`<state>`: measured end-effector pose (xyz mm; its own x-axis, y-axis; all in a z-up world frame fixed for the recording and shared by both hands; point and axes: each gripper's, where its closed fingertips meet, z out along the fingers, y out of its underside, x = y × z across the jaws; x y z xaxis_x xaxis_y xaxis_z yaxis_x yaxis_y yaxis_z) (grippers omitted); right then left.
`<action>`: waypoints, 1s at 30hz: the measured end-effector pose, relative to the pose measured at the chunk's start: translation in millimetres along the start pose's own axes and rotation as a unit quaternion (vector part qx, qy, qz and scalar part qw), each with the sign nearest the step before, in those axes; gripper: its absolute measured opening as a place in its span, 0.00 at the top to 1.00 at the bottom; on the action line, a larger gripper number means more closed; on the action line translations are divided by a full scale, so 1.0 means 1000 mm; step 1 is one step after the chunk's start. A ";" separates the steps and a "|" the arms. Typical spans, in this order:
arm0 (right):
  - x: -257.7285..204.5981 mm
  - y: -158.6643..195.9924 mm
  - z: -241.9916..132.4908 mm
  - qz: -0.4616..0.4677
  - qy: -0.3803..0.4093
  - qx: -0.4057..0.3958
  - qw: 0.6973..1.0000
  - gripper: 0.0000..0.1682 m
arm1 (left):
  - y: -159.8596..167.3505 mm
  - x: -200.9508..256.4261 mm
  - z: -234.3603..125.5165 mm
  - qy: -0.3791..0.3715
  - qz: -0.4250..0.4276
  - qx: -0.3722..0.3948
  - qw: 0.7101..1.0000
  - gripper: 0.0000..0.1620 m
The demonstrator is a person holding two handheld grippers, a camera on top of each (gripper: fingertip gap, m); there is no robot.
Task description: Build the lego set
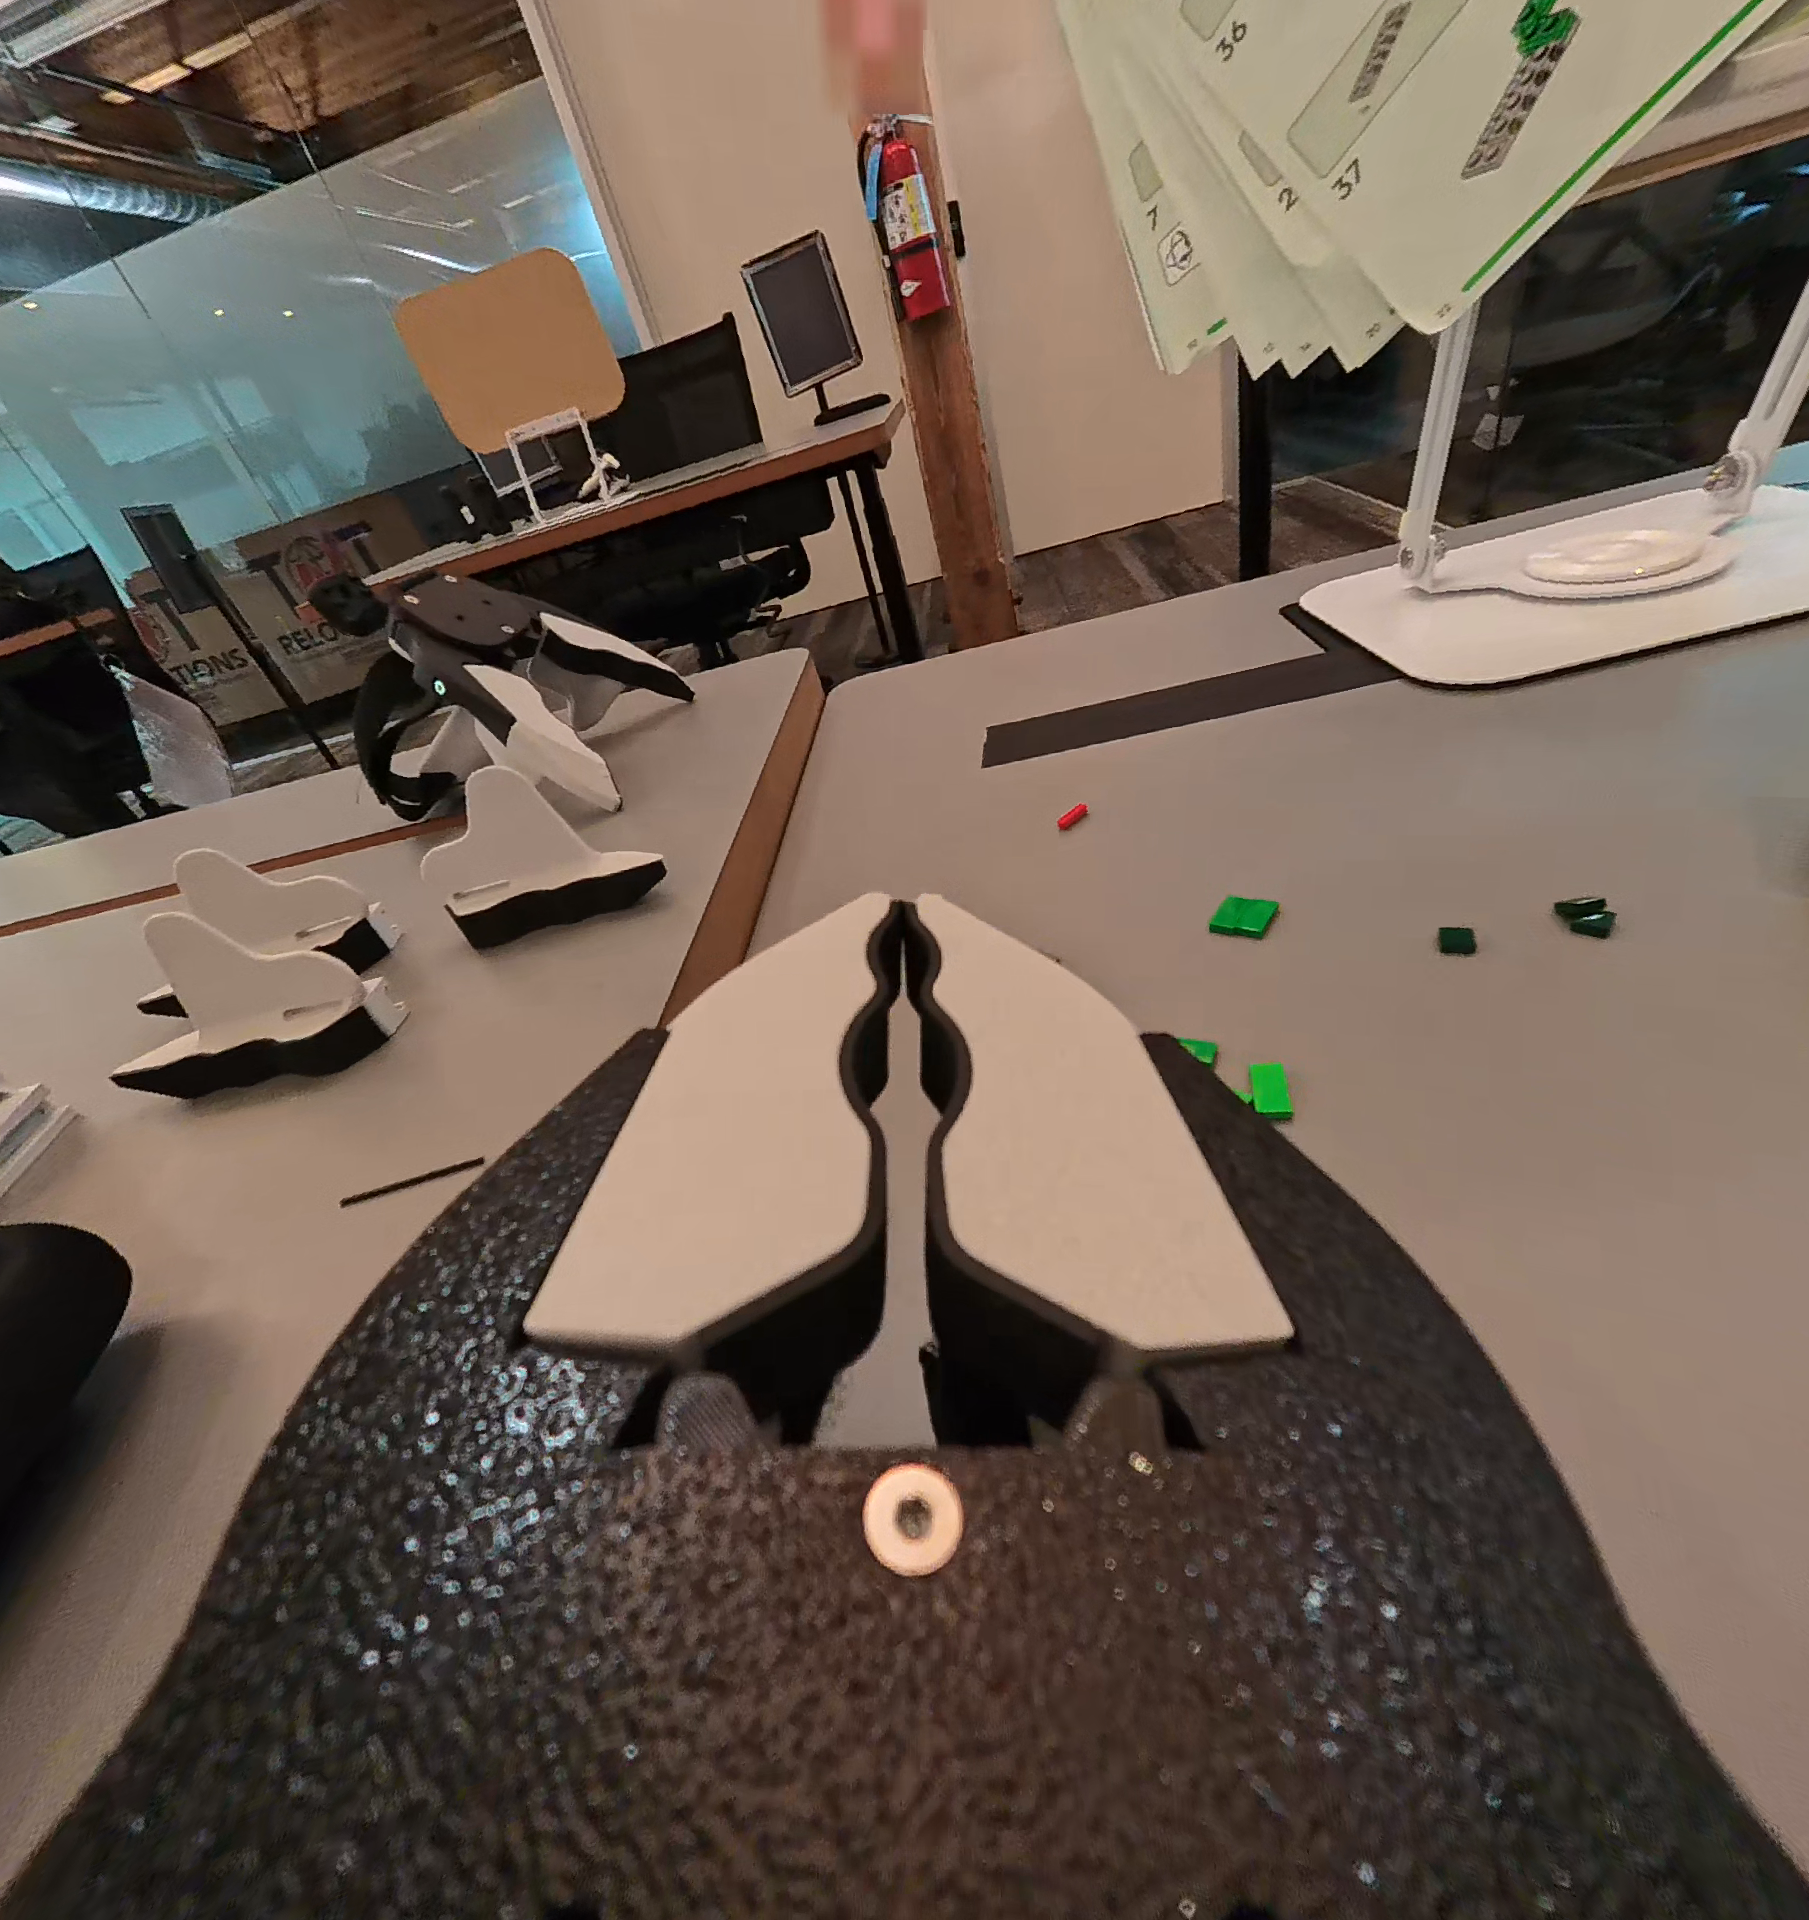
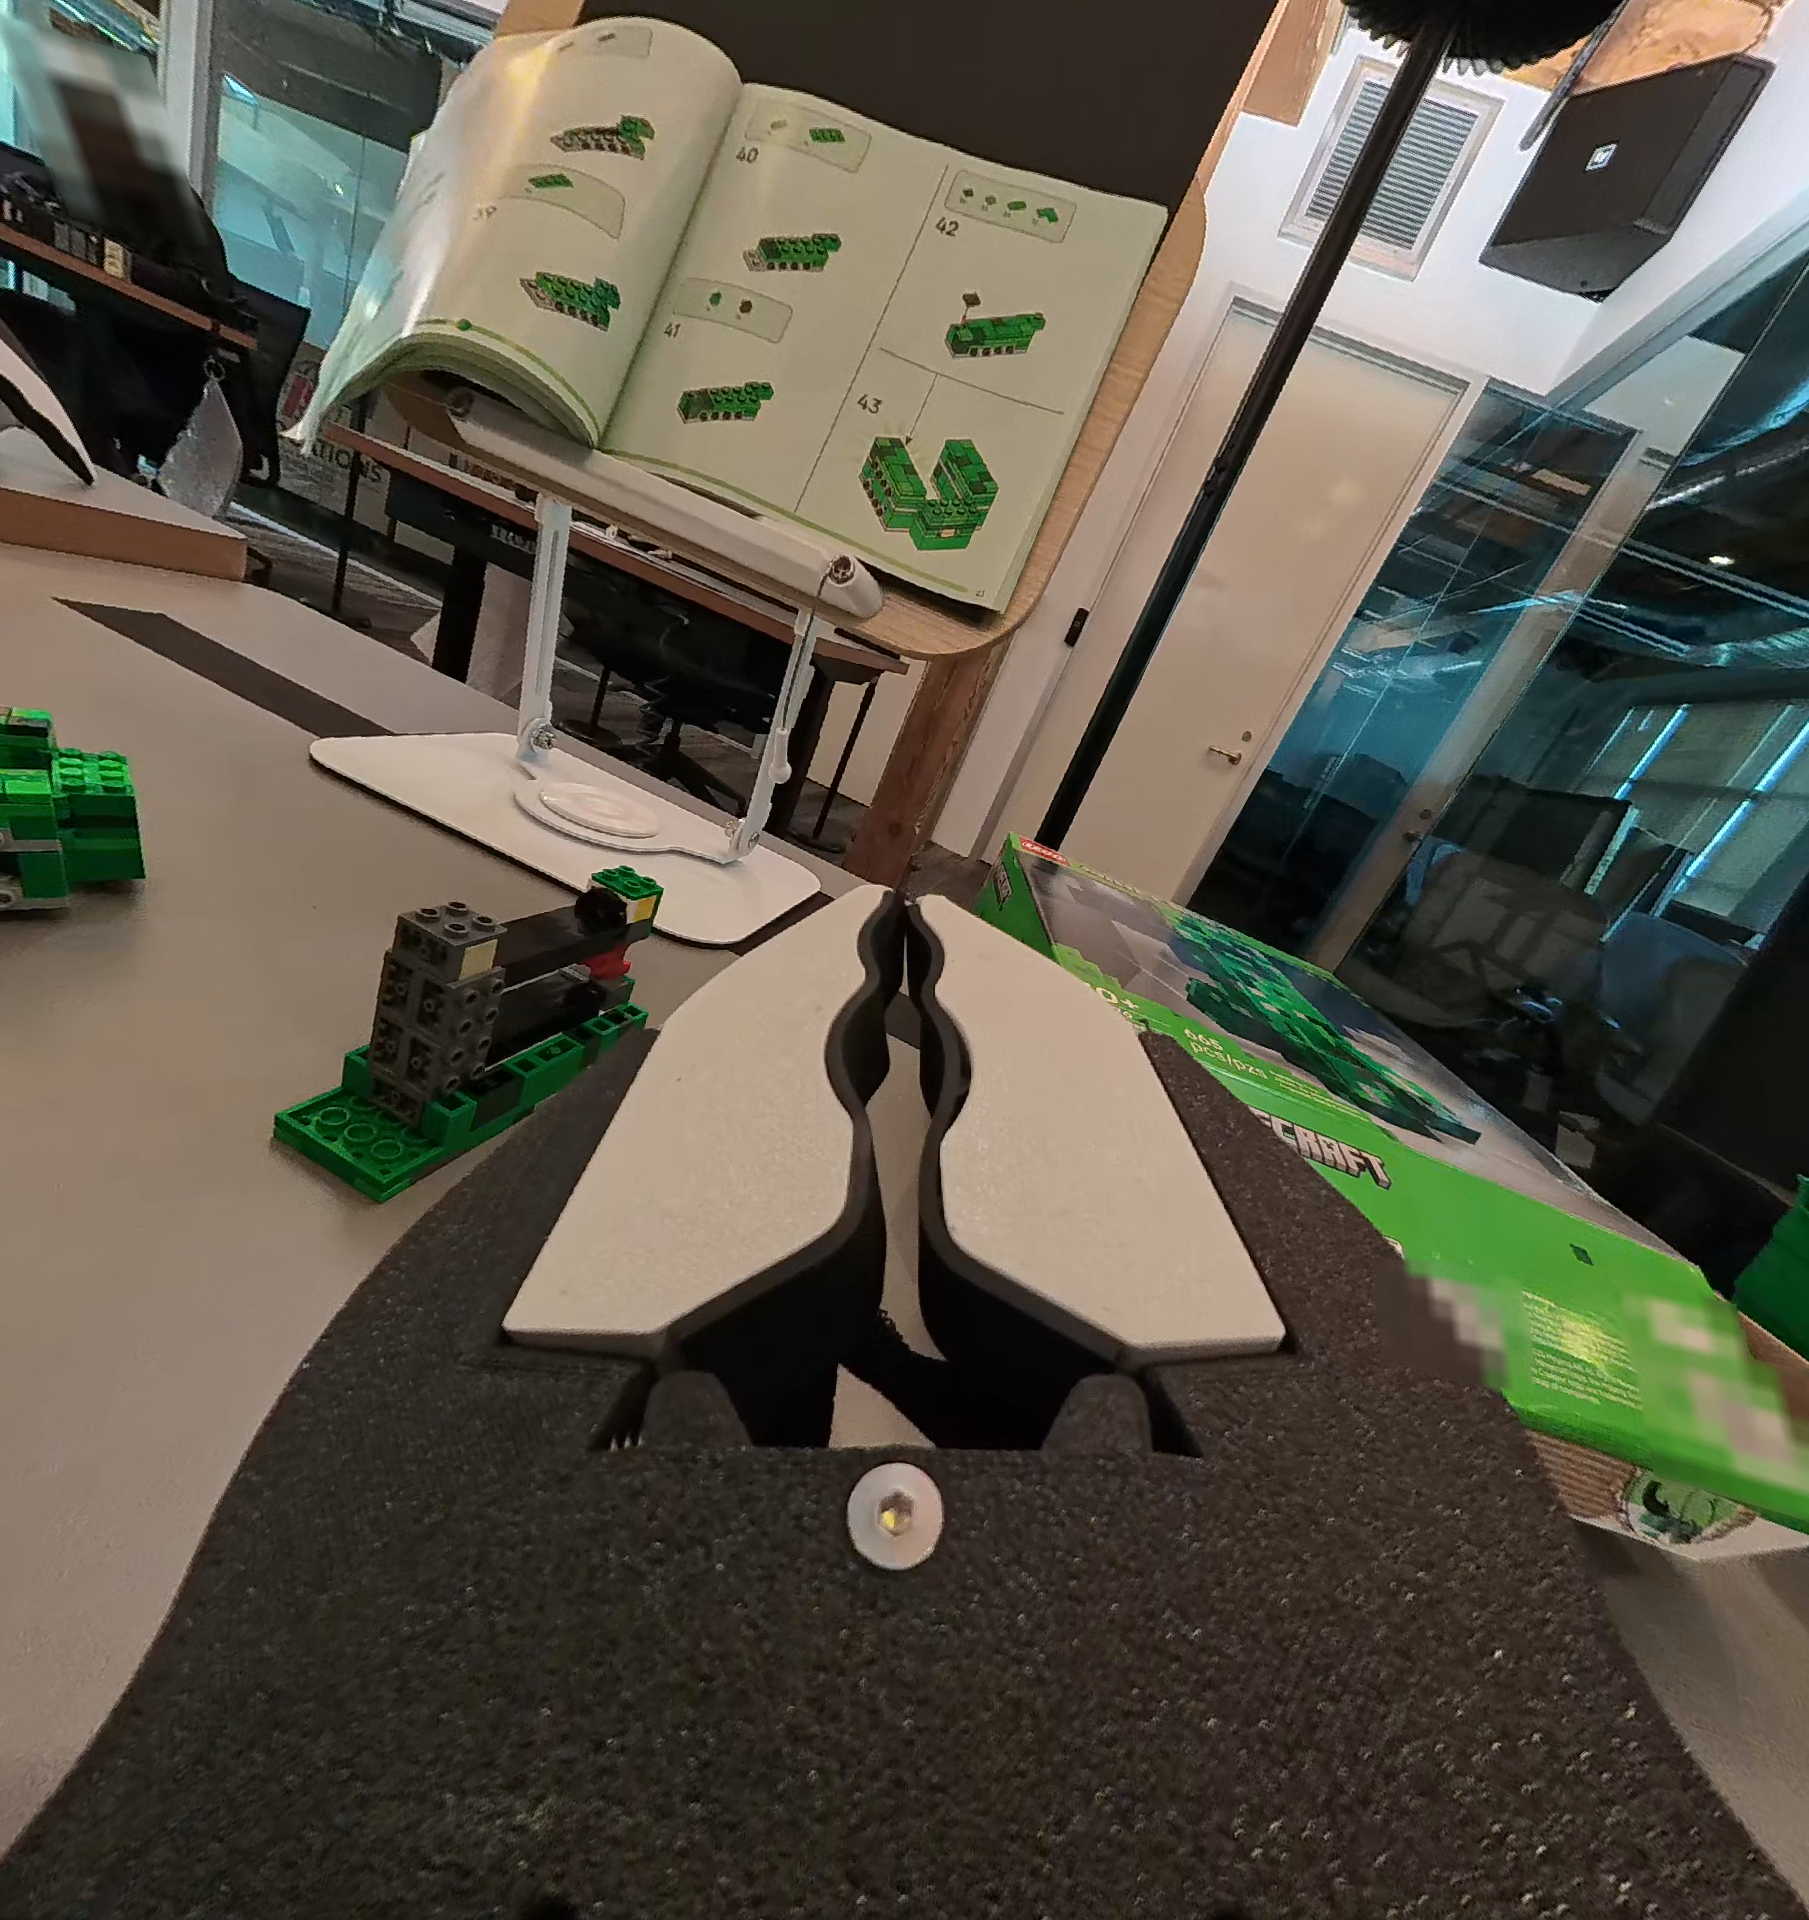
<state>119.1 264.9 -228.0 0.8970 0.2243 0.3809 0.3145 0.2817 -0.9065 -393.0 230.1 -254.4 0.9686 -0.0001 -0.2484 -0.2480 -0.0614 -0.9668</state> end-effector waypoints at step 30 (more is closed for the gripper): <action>0.093 0.029 -0.035 0.044 0.141 -0.039 0.988 1.00 | 0.003 0.008 0.002 0.013 0.018 -0.013 1.000 1.00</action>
<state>222.1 261.4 -225.5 0.9696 -0.0280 0.2431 0.2438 0.1973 -0.9496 -386.3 231.5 -259.4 0.9595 -0.0277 -0.2805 -0.2818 -0.0863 -0.9556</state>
